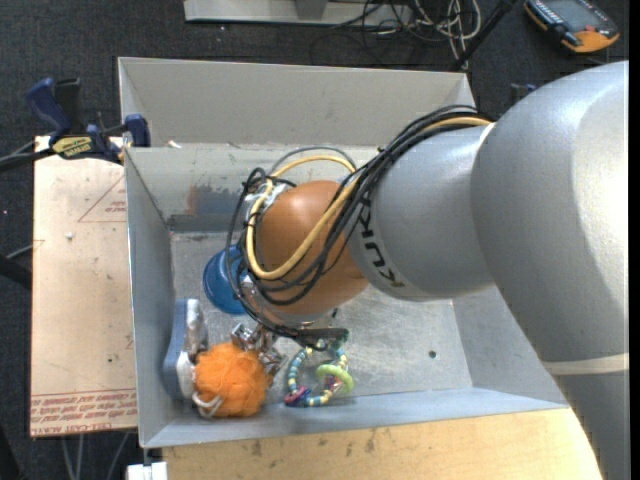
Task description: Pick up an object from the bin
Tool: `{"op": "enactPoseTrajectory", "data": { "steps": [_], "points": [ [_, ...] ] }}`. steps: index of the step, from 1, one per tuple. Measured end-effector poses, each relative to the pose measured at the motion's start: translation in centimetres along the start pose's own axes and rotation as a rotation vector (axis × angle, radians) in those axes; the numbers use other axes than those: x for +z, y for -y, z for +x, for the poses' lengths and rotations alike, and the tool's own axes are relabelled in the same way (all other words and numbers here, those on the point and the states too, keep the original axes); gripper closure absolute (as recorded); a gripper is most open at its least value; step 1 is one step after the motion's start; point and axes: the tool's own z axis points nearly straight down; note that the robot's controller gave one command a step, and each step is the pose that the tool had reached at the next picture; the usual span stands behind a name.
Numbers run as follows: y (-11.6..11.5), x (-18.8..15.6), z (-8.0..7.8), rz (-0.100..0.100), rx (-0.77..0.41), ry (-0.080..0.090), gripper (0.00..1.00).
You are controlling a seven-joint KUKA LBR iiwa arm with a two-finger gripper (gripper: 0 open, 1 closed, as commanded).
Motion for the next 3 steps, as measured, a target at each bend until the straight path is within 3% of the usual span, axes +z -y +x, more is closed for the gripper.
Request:
{"op": "enactPoseTrajectory", "data": {
  "steps": [2, 3],
  "points": [
    [0.0, 0.0, 0.0, 0.000, 0.000, 0.000, 1.00],
    [0.8, -14.5, -0.6, 0.000, -0.017, 0.001, 1.00]
  ]
}}
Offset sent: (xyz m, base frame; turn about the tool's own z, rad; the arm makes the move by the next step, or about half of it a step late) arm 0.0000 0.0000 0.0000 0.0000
